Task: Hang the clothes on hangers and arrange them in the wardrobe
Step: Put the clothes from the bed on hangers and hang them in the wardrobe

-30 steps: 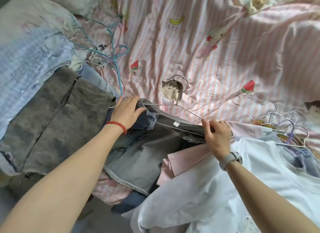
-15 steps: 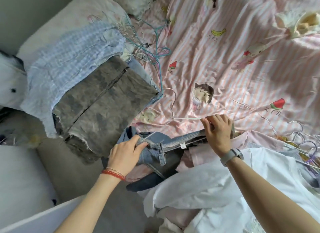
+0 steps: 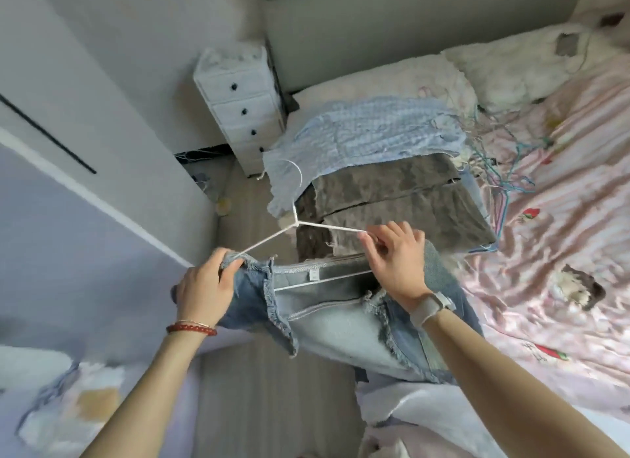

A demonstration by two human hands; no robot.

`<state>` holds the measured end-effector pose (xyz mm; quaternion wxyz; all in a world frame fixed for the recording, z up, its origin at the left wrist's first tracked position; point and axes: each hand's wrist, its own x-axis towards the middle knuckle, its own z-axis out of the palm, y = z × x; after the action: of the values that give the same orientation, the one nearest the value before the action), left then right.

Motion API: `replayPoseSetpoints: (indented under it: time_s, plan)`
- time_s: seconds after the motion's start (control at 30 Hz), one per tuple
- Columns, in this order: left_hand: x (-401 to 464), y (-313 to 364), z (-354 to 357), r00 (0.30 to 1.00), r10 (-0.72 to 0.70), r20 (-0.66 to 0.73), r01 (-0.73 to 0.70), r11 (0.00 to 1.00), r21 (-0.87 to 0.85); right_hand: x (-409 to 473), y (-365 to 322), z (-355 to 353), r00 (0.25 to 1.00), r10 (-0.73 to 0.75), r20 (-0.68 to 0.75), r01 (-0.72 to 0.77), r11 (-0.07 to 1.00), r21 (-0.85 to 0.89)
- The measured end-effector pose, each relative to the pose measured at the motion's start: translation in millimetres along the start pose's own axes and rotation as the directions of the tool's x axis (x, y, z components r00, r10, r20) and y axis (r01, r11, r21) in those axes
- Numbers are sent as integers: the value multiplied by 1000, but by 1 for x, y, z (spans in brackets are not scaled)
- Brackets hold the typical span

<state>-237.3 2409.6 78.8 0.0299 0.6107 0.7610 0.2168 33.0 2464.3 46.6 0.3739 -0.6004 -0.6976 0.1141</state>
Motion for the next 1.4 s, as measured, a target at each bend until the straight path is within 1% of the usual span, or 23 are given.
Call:
replayPoseSetpoints:
  time_s: [0.03, 0.1, 0.13, 0.2, 0.23, 0.3, 0.33, 0.4, 0.47, 0.53, 0.6, 0.63, 0.7, 0.77, 0.87, 0.97, 1.03, 1.1, 1.17, 1.23, 1.27, 1.33, 1.4]
  plan:
    - [-8, -23, -18, 995, -56, -86, 53, 998, -37, 4, -23, 7, 993, -91, 73, 85, 993, 85]
    - [-29, -69, -52, 965, -173, -196, 164, 984, -64, 9, -62, 23, 940, -270, 208, 231, 954, 191]
    - [-40, -91, -67, 945, -225, -235, 217, 974, -60, 10, -79, 32, 909, -333, 253, 289, 937, 196]
    - [-64, -133, -93, 902, -301, -309, 302, 952, -49, 11, -112, 55, 847, -393, 358, 352, 919, 176]
    - [-76, -151, -104, 878, -340, -337, 342, 938, -55, 10, -129, 69, 798, -431, 420, 396, 902, 173]
    - [-102, -184, -124, 826, -423, -373, 426, 901, -79, 3, -166, 95, 676, -527, 516, 494, 843, 214]
    - [-114, -200, -133, 800, -451, -395, 455, 886, -90, -2, -185, 105, 624, -571, 533, 529, 811, 250]
    - [-141, -234, -151, 738, -498, -456, 507, 855, -113, -15, -223, 123, 542, -676, 499, 604, 726, 328]
    - [-167, -265, -170, 650, -565, -509, 589, 797, -132, -32, -262, 139, 467, -754, 462, 658, 645, 388]
    - [-190, -289, -188, 565, -616, -549, 658, 738, -151, -48, -303, 153, 390, -795, 464, 684, 588, 432]
    - [-208, -306, -207, 481, -642, -597, 700, 691, -179, -63, -345, 165, 339, -839, 426, 708, 526, 471]
    - [-215, -313, -216, 441, -648, -621, 713, 673, -195, -69, -366, 170, 335, -864, 376, 730, 490, 476]
    - [-224, -324, -236, 374, -645, -666, 727, 650, -221, -79, -404, 177, 379, -891, 251, 751, 455, 479]
    - [-230, -336, -256, 346, -634, -691, 727, 647, -230, -87, -436, 182, 413, -898, 150, 756, 430, 493]
    - [-230, -348, -284, 349, -600, -720, 729, 657, -194, -97, -477, 194, 438, -897, 56, 760, 402, 511]
    - [-221, -347, -312, 341, -525, -780, 698, 697, -164, -105, -513, 207, 473, -880, 35, 738, 417, 530]
    - [-212, -342, -331, 351, -442, -826, 679, 727, -101, -107, -534, 218, 513, -857, 54, 681, 444, 582]
    - [-200, -338, -351, 364, -296, -883, 677, 736, 32, -105, -558, 229, 553, -828, 94, 611, 480, 630]
    - [-184, -336, -371, 392, -128, -911, 693, 693, 201, -103, -584, 244, 561, -817, 136, 557, 494, 668]
    - [-165, -336, -393, 425, 21, -905, 712, 609, 349, -101, -613, 257, 571, -804, 165, 502, 501, 705]
    - [-156, -338, -404, 441, 69, -895, 728, 556, 401, -100, -628, 263, 582, -795, 168, 474, 500, 725]
    - [-138, -345, -425, 460, 95, -883, 776, 439, 452, -96, -657, 276, 604, -778, 176, 422, 499, 757]
    - [-125, -357, -440, 460, 65, -886, 825, 339, 453, -90, -684, 290, 618, -762, 195, 383, 508, 771]
